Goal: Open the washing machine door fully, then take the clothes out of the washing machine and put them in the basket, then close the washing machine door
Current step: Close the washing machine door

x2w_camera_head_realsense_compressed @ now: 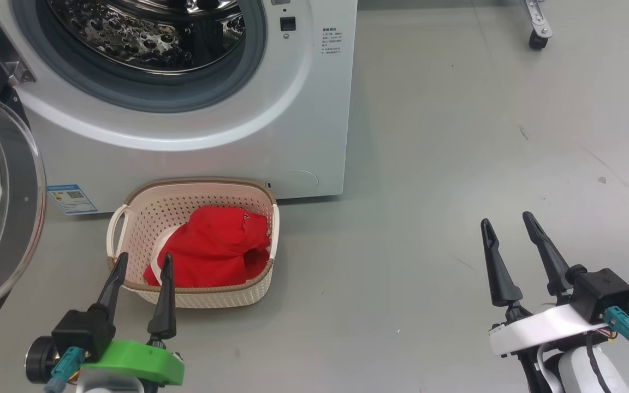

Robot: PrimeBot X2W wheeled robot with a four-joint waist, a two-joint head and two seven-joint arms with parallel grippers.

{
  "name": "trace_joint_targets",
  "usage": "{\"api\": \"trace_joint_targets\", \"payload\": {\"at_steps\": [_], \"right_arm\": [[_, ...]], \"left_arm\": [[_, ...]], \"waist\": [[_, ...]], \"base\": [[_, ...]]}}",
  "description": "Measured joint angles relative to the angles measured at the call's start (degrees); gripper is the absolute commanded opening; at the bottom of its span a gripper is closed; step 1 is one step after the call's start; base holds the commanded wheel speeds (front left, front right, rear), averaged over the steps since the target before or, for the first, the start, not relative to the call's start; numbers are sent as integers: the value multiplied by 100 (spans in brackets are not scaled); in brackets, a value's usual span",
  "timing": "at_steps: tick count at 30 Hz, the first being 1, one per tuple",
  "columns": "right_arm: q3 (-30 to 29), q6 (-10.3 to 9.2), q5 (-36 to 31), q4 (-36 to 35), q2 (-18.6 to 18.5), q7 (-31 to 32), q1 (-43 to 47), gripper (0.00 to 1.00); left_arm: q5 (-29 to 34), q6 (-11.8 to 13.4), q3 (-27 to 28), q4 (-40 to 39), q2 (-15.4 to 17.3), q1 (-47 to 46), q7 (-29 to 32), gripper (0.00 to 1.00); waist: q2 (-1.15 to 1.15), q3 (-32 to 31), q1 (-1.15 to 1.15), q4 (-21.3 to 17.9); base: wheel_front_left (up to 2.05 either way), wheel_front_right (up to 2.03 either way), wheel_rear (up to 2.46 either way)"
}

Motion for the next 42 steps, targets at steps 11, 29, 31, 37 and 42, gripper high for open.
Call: {"api": "trace_joint_targets", "payload": {"at_steps": [11, 29, 31, 37, 42], "right_arm": [[79, 0, -16, 29, -3, 0, 0, 100], [42, 0, -24, 35, -3, 0, 0, 100], [36, 0, -24, 35, -3, 0, 0, 100], [19, 0, -24, 35, -3, 0, 0, 100], [16, 0, -24, 35, -2, 0, 0, 100]], "left_arm": [[-15, -52, -19, 8, 0, 20, 0, 100], [1, -56, 54, -29, 1, 23, 0, 100], [1, -52, 57, -30, 1, 23, 0, 100], [1, -51, 62, -29, 1, 23, 0, 100], [1, -49, 65, -31, 1, 23, 0, 100]], "waist": [[0, -46, 0, 8], [0, -34, 0, 13], [0, -33, 0, 15], [0, -40, 0, 22], [0, -54, 0, 29]], "base": [[-51, 51, 0], [-8, 8, 0], [0, 0, 0], [0, 0, 0], [0, 0, 0]]}}
